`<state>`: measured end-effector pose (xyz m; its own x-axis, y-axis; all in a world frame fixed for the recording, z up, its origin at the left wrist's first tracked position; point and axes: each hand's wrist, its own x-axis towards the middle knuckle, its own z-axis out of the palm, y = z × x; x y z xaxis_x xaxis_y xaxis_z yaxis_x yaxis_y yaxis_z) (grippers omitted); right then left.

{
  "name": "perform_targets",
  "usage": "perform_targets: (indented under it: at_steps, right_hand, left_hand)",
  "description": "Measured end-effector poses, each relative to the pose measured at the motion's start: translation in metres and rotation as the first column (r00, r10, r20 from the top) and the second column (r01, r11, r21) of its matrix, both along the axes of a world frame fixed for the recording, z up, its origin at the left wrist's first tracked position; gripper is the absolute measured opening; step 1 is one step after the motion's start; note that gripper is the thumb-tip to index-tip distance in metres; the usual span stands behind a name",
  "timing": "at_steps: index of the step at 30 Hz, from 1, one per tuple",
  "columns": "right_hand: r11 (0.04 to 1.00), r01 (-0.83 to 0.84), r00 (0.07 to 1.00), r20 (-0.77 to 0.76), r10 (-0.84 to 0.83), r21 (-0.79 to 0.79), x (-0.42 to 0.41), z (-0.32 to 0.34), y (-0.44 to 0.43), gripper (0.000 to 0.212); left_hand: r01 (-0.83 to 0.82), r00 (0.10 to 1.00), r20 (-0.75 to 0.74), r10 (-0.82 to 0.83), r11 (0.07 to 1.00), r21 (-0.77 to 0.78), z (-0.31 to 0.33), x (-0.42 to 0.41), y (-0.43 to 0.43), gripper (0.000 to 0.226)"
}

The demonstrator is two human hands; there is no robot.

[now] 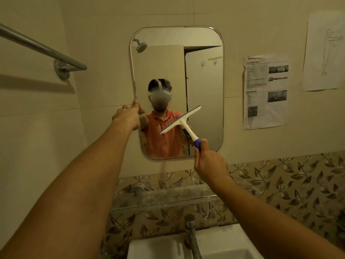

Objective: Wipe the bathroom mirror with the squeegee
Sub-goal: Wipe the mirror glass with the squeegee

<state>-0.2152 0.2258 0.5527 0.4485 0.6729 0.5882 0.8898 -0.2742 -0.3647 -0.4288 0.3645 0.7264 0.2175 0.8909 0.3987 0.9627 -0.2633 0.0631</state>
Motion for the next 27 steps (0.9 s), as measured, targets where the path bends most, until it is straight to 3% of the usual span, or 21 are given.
perform_targets:
  at_steps: [19, 23, 27]
  right_hand:
    - [0.999, -0.044, 0.997, -0.066, 0.044, -0.003, 0.009, -0.045, -0.024, 0.028]
    - [1.0, -0.021, 0.994, -0.108, 0.019, -0.016, 0.018, -0.062, -0.038, 0.024]
    - [0.998, 0.056, 0.988, -0.14, -0.061, -0.038, 0.029, -0.07, -0.051, 0.032]
  left_hand:
    - [0.006, 1.0, 0.006, -0.006, 1.0, -0.025, 0.0, 0.0, -0.006, 0.091]
    - [-0.006, 1.0, 0.016, 0.007, 0.999, -0.04, 0.001, 0.001, -0.005, 0.097]
    - [-0.001, 1.0, 0.009, 0.002, 0.999, -0.036, 0.001, 0.001, -0.004, 0.097]
